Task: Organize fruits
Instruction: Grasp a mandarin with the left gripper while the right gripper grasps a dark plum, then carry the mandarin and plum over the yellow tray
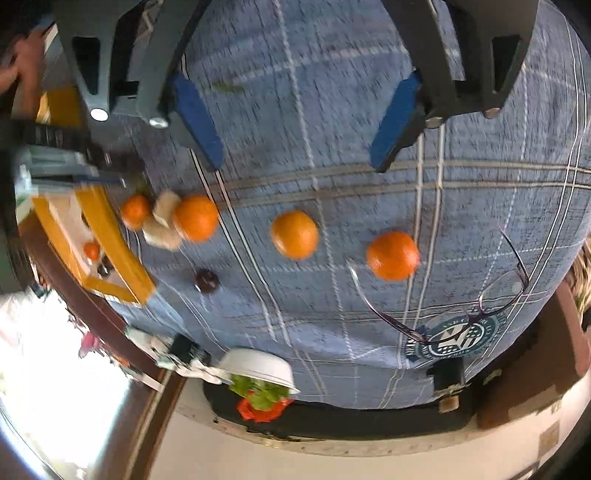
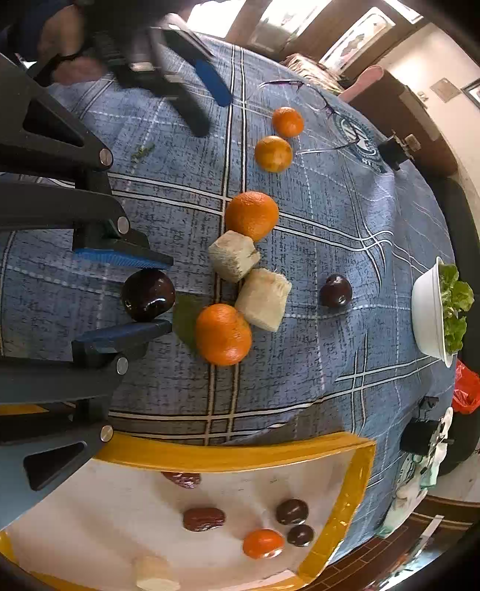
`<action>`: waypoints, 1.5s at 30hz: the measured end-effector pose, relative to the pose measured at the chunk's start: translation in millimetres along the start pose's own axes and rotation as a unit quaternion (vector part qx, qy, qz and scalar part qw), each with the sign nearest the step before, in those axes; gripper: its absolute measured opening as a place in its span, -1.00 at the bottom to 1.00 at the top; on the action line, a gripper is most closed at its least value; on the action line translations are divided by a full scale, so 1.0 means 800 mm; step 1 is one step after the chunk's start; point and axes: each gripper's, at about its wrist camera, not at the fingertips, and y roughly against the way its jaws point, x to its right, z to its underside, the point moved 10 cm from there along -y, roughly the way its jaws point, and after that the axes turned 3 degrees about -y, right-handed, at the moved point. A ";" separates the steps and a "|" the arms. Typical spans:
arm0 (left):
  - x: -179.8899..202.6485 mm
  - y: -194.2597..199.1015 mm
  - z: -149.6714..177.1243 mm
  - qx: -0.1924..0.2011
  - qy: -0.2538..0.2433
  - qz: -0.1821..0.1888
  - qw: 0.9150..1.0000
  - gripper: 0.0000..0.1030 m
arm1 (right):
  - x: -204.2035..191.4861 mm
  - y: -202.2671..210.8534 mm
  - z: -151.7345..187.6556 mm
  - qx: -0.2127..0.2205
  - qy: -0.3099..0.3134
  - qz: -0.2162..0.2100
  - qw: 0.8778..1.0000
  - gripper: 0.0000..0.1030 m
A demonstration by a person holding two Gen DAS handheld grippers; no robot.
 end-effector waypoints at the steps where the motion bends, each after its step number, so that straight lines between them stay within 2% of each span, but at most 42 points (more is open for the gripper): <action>1: -0.005 -0.004 -0.009 -0.001 0.005 -0.001 1.000 0.39 | 0.000 0.002 0.001 0.001 -0.001 -0.001 1.000 -0.41; 9: 0.008 -0.038 -0.050 -0.014 -0.016 0.003 1.000 0.33 | -0.002 0.016 0.003 0.020 0.000 0.002 1.000 -0.40; 11: 0.009 -0.051 -0.053 -0.024 -0.024 -0.005 0.999 0.07 | -0.003 0.020 0.003 0.024 -0.001 0.003 1.000 -0.40; 12: 0.008 -0.056 -0.054 -0.029 -0.026 -0.010 0.999 0.00 | -0.003 0.023 0.003 0.027 0.000 0.002 1.000 -0.40; 13: 0.007 -0.061 -0.052 -0.034 -0.024 -0.011 0.999 -0.17 | -0.003 0.025 0.004 0.029 0.000 0.002 1.000 -0.40; 17: 0.005 -0.061 -0.050 -0.028 -0.028 -0.012 0.999 -0.40 | -0.001 0.031 0.005 0.033 -0.007 -0.001 0.999 -0.40; 27: 0.035 -0.015 0.015 -0.022 -0.033 0.023 0.999 -0.40 | -0.001 0.042 0.014 0.036 -0.021 -0.015 0.999 -0.40; 34: 0.049 0.009 0.010 -0.002 -0.059 0.010 0.998 -0.40 | -0.015 0.049 0.019 0.042 -0.005 -0.029 0.999 -0.40; 45: 0.097 0.033 -0.002 0.015 -0.117 0.007 0.993 -0.40 | -0.004 0.075 0.024 0.067 -0.019 -0.041 0.997 -0.40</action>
